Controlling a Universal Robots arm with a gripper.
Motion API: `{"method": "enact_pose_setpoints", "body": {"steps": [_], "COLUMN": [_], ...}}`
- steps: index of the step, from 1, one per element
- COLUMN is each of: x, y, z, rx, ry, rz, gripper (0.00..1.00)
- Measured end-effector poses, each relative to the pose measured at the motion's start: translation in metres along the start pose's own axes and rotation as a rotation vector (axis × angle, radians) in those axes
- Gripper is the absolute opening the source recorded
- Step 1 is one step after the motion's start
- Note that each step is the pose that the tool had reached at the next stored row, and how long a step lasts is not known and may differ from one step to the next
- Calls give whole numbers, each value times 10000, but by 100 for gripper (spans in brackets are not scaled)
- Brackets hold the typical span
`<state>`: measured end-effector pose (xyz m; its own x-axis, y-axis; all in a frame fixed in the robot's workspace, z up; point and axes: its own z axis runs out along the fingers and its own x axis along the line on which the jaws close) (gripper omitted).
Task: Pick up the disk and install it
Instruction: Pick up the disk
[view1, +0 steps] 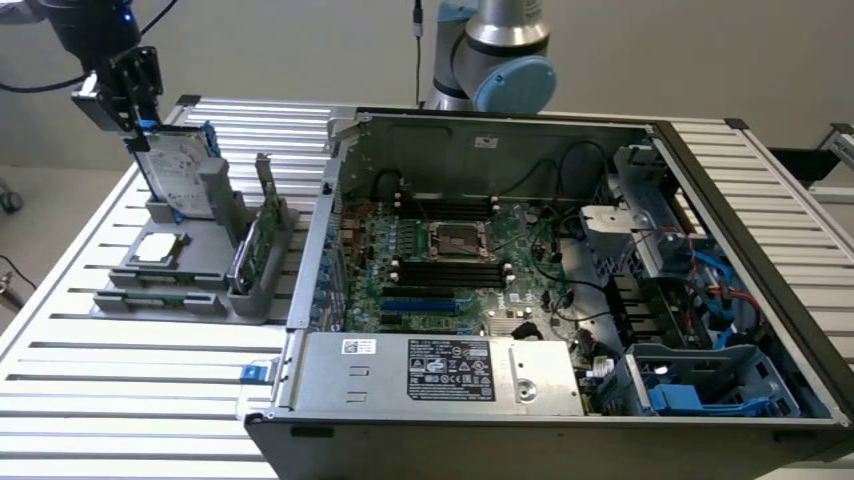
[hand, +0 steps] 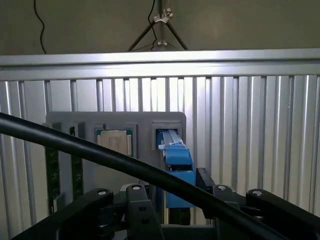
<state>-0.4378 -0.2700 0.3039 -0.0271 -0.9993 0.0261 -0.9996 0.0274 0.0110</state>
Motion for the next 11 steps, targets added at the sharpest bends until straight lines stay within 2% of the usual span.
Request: {"method": "enact_pose_setpoints", "body": {"steps": [6,11], "x": [-26,-70], "y": [7,11], "z": [106,140], "rx": [0,2], "ry": [-1,-1], "rz": [1,1], "gripper": [48,48]}}
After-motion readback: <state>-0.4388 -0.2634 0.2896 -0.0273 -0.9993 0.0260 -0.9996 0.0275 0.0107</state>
